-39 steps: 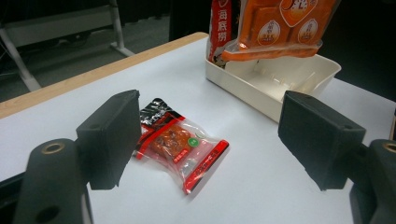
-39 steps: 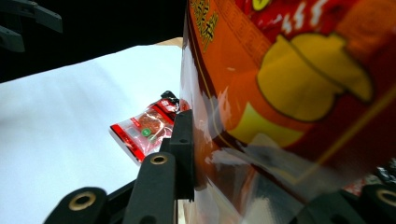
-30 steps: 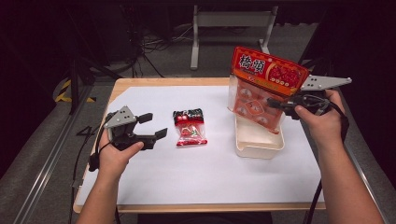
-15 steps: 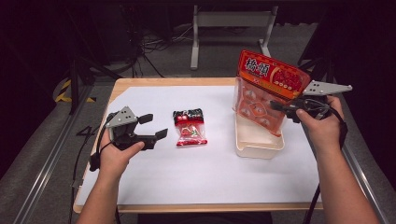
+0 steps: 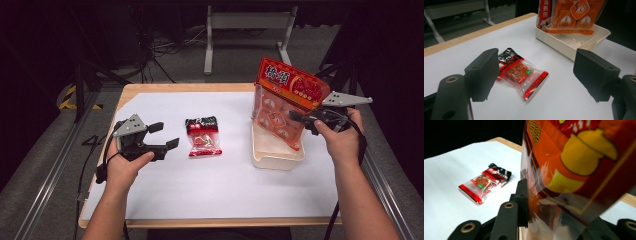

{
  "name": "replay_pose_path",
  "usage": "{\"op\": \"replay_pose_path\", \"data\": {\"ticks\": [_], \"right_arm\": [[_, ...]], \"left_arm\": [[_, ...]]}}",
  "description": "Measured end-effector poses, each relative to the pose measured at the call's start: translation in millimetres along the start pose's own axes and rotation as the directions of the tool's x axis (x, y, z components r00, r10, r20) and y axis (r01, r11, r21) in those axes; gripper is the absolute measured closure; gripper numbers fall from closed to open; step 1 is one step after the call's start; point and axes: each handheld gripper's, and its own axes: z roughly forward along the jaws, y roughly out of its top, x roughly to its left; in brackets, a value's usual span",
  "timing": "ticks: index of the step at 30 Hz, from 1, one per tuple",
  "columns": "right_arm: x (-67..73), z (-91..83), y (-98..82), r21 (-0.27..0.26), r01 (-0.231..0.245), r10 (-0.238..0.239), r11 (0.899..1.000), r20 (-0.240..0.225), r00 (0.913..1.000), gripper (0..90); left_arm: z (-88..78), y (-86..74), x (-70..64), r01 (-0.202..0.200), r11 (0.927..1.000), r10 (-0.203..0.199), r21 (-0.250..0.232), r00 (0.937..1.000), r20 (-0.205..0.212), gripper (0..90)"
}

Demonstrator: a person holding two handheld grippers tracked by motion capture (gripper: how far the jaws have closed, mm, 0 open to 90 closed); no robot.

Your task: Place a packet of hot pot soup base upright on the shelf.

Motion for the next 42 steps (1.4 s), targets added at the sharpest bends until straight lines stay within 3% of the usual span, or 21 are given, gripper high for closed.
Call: {"op": "replay_pose_path", "data": {"ticks": [6,20,26,31,35,39,42], "right_arm": [[1.6,8.0,-7.0,0.041,-0.022,0.021,0.999,0.034,0.9992,70.5],[0.9,14.1,-18.6,0.080,-0.045,0.042,0.996,0.038,0.9984,70.4],[9.3,38.0,-34.4,0.154,-0.010,0.005,0.988,0.032,0.9995,70.5],[12.2,38.2,-38.1,0.138,-0.007,0.002,0.990,0.034,0.9994,70.4],[9.1,35.9,-44.8,0.119,-0.036,0.033,0.992,0.025,0.9992,70.3],[1.7,32.3,-56.9,0.085,-0.091,0.090,0.992,0.023,0.9957,70.2],[-3.5,29.1,-67.4,0.045,-0.154,0.153,0.987,0.016,0.9881,70.2]], "left_arm": [[-0.6,-0.4,0.2,0.005,1.0000,-0.005,-0.005,1.0000,0.001,21.9],[1.4,-0.3,-0.6,-0.001,1.0000,0.001,0.004,1.0000,0.003,21.9],[1.8,-0.6,-1.1,0.003,1.0000,-0.003,0.005,1.0000,0.003,21.8],[2.6,-0.8,-0.1,-0.003,1.0000,0.003,0.006,1.0000,0.003,21.8],[4.1,-0.7,-0.6,-0.003,0.9999,0.003,0.010,1.0000,0.005,21.8],[4.7,-0.8,0.8,-0.007,0.9999,0.007,0.015,1.0000,0.002,21.7],[5.9,-1.4,1.4,0.000,0.9998,0.000,0.018,1.0000,0.005,21.7]]}}
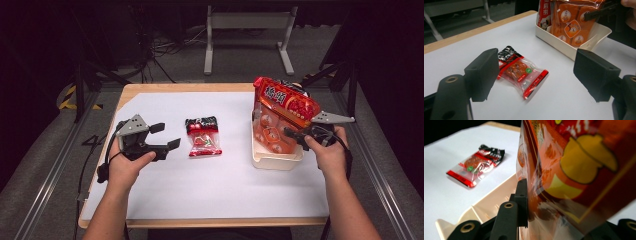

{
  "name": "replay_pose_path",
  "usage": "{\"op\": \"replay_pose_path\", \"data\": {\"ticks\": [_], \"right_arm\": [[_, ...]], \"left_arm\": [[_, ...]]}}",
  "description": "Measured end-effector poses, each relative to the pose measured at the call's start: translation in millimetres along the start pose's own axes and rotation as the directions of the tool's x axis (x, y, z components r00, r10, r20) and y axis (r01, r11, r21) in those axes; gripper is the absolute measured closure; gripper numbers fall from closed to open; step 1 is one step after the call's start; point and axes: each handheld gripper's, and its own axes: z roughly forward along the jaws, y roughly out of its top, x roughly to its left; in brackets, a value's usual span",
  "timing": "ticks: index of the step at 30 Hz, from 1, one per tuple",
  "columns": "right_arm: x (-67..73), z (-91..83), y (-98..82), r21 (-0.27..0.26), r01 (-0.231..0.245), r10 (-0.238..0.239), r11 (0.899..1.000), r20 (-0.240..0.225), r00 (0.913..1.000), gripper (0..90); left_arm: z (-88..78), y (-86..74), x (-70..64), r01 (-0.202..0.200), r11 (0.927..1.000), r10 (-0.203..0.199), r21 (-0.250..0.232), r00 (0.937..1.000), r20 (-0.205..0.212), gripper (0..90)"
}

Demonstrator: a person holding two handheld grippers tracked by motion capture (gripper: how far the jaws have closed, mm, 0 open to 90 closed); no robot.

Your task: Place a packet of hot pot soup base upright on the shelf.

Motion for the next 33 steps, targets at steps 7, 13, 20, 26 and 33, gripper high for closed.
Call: {"op": "replay_pose_path", "data": {"ticks": [7,13,20,26,33], "right_arm": [[3.1,-0.1,1.5,0.004,0.006,-0.006,1.000,0.012,0.9999,69.5],[3.8,-3.0,2.1,-0.010,0.000,0.000,1.000,0.008,1.0000,61.1],[13.2,-13.6,7.9,-0.011,0.070,-0.069,0.997,0.089,0.9936,33.4],[12.7,-28.8,3.9,-0.011,0.069,-0.068,0.998,0.119,0.9906,31.4],[12.7,-51.8,-1.6,-0.009,0.076,-0.074,0.997,0.127,0.9891,29.8]], "left_arm": [[1.0,-1.2,0.7,0.003,1.0000,-0.003,0.005,1.0000,0.002,21.7],[1.1,-3.0,2.6,0.002,0.9999,-0.002,0.012,1.0000,-0.005,21.5],[6.1,-4.2,4.6,0.015,0.9995,-0.015,0.027,0.9999,0.001,20.9],[14.6,-2.6,7.5,0.005,0.9991,-0.005,0.042,1.0000,0.007,20.4],[26.5,-3.7,11.7,0.010,0.9988,-0.008,0.049,0.9994,-0.033,20.1]]}}
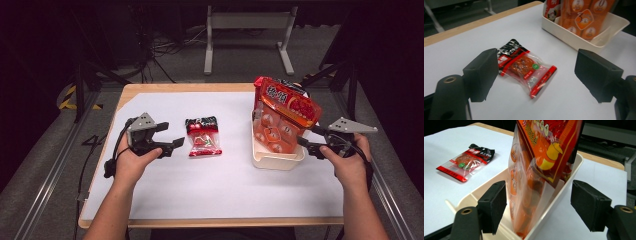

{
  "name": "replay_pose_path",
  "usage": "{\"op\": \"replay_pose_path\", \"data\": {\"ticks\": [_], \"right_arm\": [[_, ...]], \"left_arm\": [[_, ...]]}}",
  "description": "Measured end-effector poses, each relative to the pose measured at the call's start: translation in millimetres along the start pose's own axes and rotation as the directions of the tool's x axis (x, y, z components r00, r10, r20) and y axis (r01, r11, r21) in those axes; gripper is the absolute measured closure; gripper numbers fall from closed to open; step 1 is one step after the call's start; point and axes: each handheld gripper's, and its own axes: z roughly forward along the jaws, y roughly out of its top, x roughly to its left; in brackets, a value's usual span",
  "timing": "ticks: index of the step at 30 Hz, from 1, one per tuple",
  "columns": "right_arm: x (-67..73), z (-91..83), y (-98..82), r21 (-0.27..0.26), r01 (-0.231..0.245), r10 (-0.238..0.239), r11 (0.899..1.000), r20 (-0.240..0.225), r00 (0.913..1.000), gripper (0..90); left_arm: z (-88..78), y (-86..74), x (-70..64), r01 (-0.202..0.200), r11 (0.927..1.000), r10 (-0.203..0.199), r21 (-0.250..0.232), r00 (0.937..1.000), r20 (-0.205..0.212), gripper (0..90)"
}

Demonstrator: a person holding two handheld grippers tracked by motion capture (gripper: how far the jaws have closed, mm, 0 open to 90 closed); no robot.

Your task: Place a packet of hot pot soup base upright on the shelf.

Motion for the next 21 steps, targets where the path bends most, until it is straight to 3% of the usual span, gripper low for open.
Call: {"op": "replay_pose_path", "data": {"ticks": [4,11,16,21], "right_arm": [[4.2,-12.4,-1.5,-0.001,0.016,-0.016,1.000,-0.009,0.9998,29.8],[17.5,-26.8,2.7,0.010,0.038,-0.037,0.999,-0.061,0.9975,30.1],[26.6,-30.8,0.9,0.029,0.083,-0.079,0.996,-0.117,0.9900,30.0],[28.9,-30.6,1.5,0.024,0.094,-0.090,0.995,-0.138,0.9863,29.8]], "left_arm": [[4.2,-1.1,4.2,0.003,1.0000,-0.003,-0.004,1.0000,-0.004,20.2],[13.6,-7.3,11.0,0.033,0.9980,-0.032,0.055,0.9995,-0.004,19.7],[20.1,-10.8,13.7,0.031,0.9959,-0.031,0.085,0.9995,0.002,20.1],[28.6,-12.9,14.0,0.040,0.9942,-0.041,0.099,0.9992,0.003,20.4]]}}
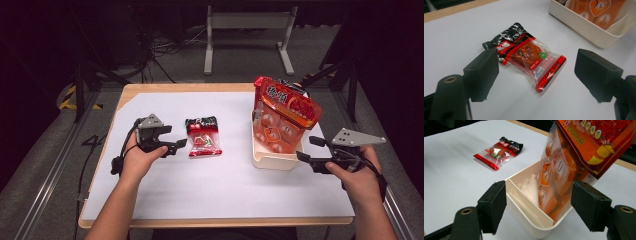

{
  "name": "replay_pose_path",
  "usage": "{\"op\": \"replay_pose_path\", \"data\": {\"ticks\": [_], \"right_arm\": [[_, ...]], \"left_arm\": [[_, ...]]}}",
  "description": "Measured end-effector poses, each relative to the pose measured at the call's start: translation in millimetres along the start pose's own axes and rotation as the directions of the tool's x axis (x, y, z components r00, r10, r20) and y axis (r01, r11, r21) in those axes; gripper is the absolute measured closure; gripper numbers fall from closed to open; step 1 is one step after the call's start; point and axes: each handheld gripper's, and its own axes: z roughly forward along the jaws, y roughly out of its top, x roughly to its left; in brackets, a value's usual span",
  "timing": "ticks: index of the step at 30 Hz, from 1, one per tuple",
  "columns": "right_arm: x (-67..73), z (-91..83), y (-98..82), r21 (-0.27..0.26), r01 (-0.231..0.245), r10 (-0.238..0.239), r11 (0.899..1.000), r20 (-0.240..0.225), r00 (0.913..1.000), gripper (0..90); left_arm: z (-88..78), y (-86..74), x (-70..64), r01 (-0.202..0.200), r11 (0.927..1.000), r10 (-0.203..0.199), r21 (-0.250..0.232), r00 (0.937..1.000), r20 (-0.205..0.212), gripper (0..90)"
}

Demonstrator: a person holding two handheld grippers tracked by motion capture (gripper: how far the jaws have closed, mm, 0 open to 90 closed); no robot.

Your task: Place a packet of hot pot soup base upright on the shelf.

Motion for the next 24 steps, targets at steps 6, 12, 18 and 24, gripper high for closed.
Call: {"op": "replay_pose_path", "data": {"ticks": [6,12,18,24], "right_arm": [[3.3,5.0,1.0,-0.002,0.019,-0.019,1.000,-0.025,0.9995,29.2],[6.6,10.6,2.3,-0.001,0.027,-0.027,1.000,-0.034,0.9990,28.3],[8.0,13.6,5.1,-0.009,0.031,-0.032,0.999,-0.037,0.9988,28.0],[9.4,20.5,8.1,-0.006,0.046,-0.046,0.999,-0.051,0.9977,27.6]], "left_arm": [[7.1,1.6,3.0,0.011,0.9998,-0.011,-0.017,0.9999,0.002,20.1],[22.9,4.8,5.9,0.020,0.9996,-0.019,-0.021,0.9997,0.011,19.8],[40.0,8.7,5.1,0.028,0.9995,-0.028,-0.014,0.9994,0.018,18.0],[64.5,8.5,8.2,0.053,0.9986,-0.053,0.005,0.9986,-0.010,14.4]]}}
